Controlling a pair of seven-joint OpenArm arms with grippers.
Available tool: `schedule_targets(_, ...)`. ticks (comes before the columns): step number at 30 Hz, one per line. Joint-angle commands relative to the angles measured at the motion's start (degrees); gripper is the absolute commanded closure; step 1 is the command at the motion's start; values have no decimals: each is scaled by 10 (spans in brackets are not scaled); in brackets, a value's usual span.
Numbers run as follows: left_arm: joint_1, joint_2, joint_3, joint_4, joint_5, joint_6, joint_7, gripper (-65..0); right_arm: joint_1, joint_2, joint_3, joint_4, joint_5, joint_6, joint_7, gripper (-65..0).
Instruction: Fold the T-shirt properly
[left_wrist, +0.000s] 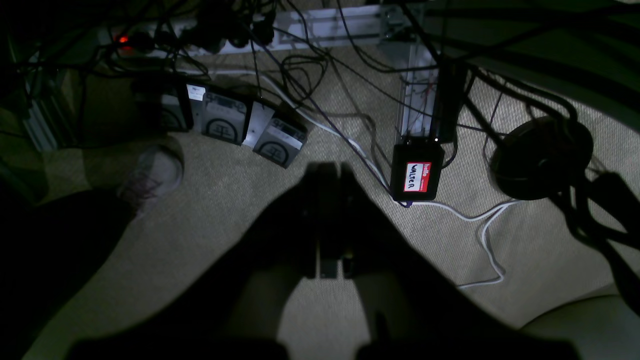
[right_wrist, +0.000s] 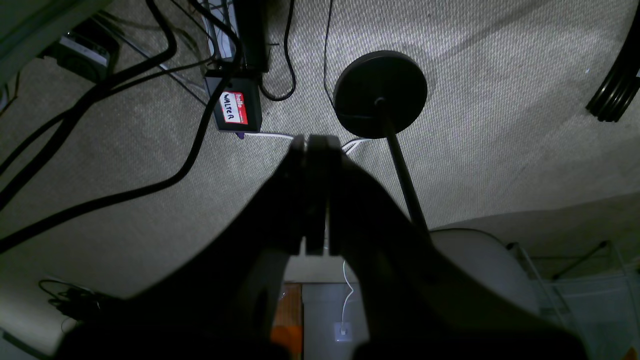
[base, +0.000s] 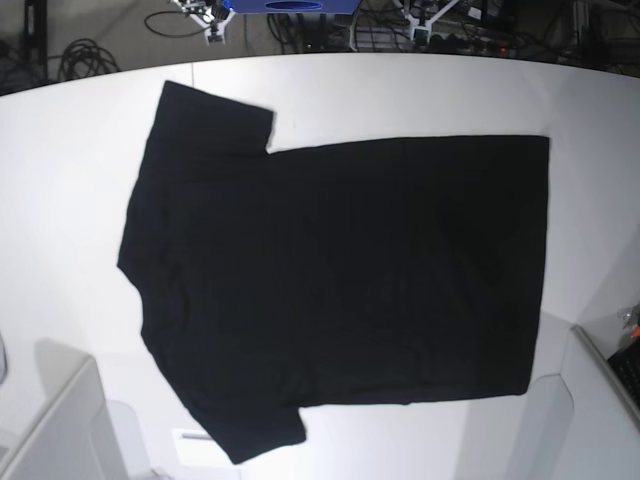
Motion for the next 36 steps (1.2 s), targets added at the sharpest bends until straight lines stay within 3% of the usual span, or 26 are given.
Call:
schedule_targets(1, 4, -1, -1, -1, 1, 3, -2, 0, -3, 2, -1, 0, -1, 3, -1, 0)
schedule_targets(36, 15, -1, 6, -3, 2, 3, 4, -7, -5, 2, -1, 0, -1, 3, -1, 0)
